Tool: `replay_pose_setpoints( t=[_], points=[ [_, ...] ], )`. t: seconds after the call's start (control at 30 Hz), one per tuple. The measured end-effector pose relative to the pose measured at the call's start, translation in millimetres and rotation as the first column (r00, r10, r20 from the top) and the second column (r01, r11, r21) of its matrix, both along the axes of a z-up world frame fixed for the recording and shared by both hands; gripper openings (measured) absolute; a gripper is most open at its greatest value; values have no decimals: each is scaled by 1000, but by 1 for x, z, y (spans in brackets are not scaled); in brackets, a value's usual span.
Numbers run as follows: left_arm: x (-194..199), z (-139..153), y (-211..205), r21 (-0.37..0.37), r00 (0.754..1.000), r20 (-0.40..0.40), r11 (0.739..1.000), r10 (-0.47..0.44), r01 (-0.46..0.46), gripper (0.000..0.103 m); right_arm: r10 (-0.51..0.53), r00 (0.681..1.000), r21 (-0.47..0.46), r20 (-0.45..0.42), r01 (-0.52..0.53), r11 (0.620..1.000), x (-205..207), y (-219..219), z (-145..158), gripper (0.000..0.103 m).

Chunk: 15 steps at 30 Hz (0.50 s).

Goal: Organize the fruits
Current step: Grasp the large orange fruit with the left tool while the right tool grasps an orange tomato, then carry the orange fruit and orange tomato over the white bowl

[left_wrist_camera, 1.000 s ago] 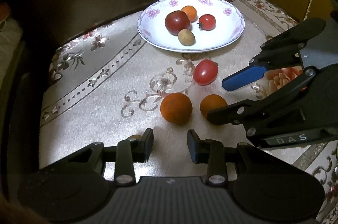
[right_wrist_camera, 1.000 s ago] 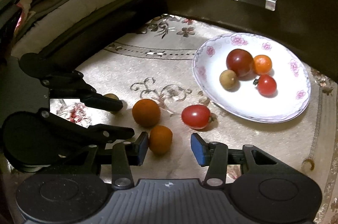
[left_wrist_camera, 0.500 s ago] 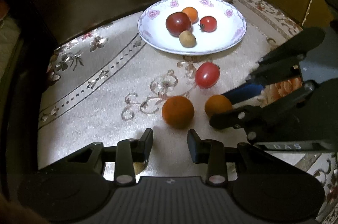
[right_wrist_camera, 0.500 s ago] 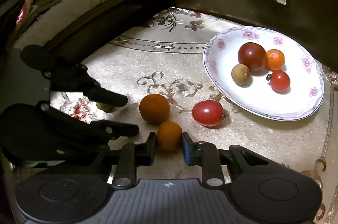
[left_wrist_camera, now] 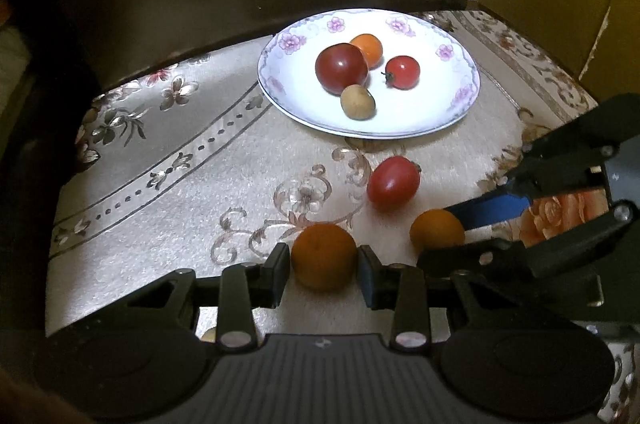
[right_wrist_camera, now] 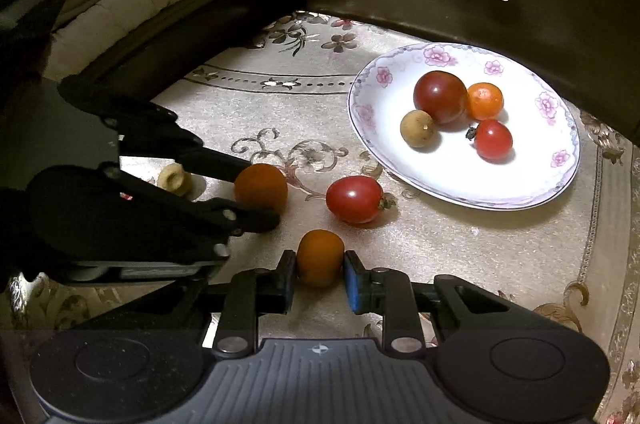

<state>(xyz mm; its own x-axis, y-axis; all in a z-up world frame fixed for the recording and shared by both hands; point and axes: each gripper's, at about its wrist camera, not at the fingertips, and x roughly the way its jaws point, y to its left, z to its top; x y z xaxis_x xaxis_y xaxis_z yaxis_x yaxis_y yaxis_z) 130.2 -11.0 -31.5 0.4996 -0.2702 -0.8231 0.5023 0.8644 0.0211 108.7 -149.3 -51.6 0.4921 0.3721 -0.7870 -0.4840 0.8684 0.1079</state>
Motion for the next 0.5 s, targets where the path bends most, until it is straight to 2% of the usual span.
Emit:
replay_pose_setpoints(
  t=[0.5],
  points=[
    [-2, -2, 2, -31, 999, 8, 999, 34, -34, 42, -5, 1000, -6, 17, 5, 1000, 4, 0, -1, 23]
  ],
)
